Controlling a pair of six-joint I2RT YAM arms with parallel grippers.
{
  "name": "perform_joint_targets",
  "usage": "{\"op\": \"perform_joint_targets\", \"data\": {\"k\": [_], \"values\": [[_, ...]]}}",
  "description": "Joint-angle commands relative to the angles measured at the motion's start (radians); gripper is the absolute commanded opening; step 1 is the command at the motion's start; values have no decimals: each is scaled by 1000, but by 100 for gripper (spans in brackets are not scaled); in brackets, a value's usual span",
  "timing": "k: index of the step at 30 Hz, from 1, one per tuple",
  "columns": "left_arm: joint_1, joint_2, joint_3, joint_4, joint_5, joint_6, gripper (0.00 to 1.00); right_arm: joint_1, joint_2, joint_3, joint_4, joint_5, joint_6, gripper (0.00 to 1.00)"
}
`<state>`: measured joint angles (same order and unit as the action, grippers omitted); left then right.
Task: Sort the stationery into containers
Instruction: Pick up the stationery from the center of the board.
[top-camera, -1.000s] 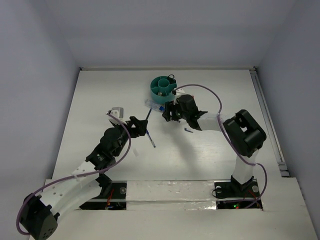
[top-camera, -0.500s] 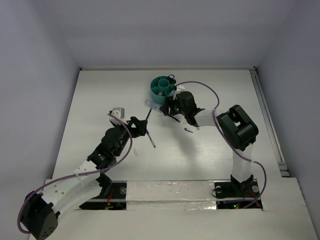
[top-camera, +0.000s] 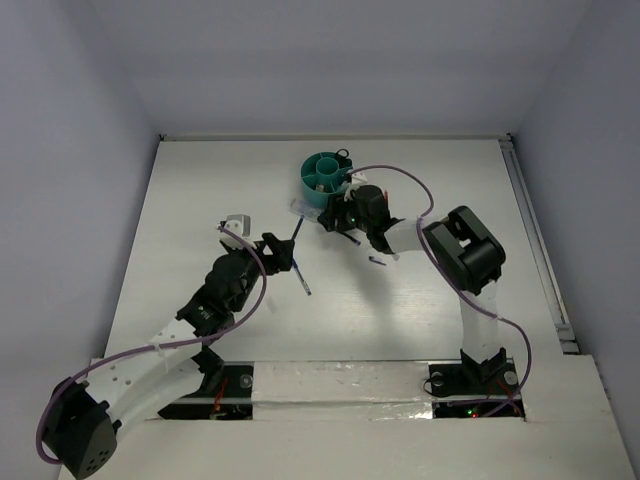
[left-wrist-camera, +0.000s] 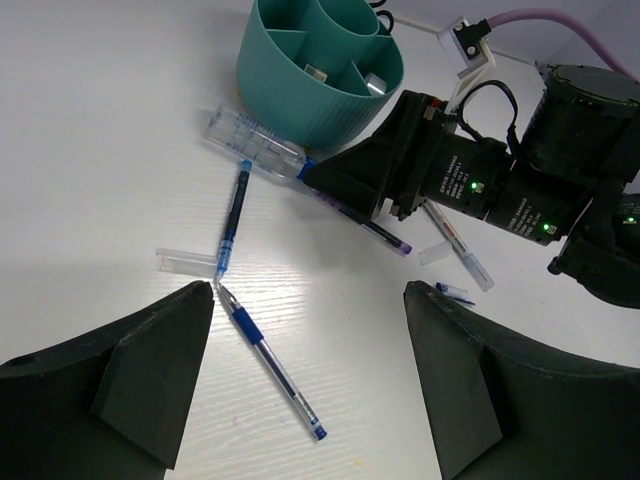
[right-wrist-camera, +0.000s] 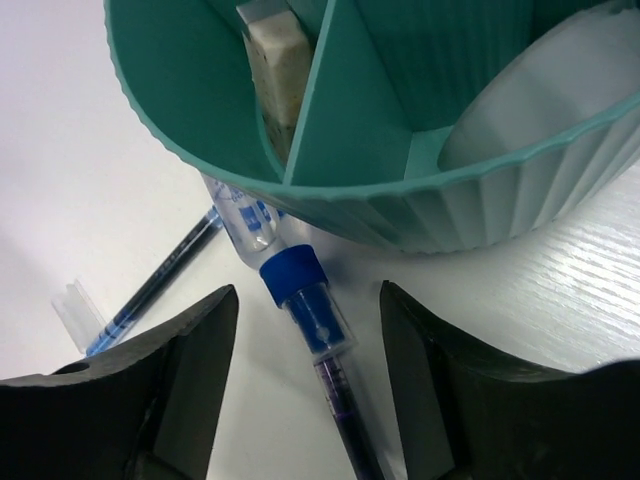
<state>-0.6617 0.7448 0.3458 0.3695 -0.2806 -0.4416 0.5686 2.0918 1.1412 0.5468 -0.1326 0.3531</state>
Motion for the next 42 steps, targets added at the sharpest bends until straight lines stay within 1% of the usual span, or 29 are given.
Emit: {"op": "perform_joint_targets", "data": {"k": [1, 2, 3, 9, 13, 16, 19, 20, 22, 23, 24, 26, 35, 38, 41, 42], "values": [[-6, 10, 2, 46, -15, 15, 74, -6, 27, 25, 113, -1, 24, 63], [-6, 16, 4, 46, -17, 17, 75, -6, 30, 26, 119, -2, 26, 58], [-6, 18, 5, 43, -19, 17, 74, -6, 34, 26, 125, -4, 32, 57], [-6, 4, -2, 43, -28, 18, 75, -6, 68, 25, 166, -22, 58, 56], [-6, 14, 2, 42, -31, 17, 75, -6, 63, 22, 177, -38, 72, 56], [-6, 25, 9, 40, -29, 15, 75, -6, 63, 23, 185, -45, 72, 52], [-6, 22, 9, 36, -32, 15, 75, -6, 68, 23, 188, -50, 73, 46], [-6, 15, 7, 36, -32, 15, 75, -6, 68, 22, 186, -50, 73, 42], [-6, 4, 1, 37, -35, 15, 75, -6, 59, 20, 183, -50, 67, 37], [-6, -4, -1, 37, -37, 14, 75, -6, 53, 12, 183, -48, 66, 33], [-6, -7, -4, 37, -38, 14, 75, -6, 48, 8, 185, -48, 63, 32], [-6, -5, -1, 37, -38, 14, 75, -6, 31, -3, 191, -50, 63, 25], [-6, -1, 1, 37, -35, 11, 75, -6, -52, -43, 202, -65, 55, 13], [-6, 1, 1, 34, -37, 11, 75, -6, -84, -47, 183, -94, 53, 11], [-6, -18, -2, 32, -40, 7, 75, -6, -121, -49, 148, -114, 55, 8], [-6, -22, -5, 35, -42, 7, 75, -6, -130, -41, 92, -113, 50, 7]]}}
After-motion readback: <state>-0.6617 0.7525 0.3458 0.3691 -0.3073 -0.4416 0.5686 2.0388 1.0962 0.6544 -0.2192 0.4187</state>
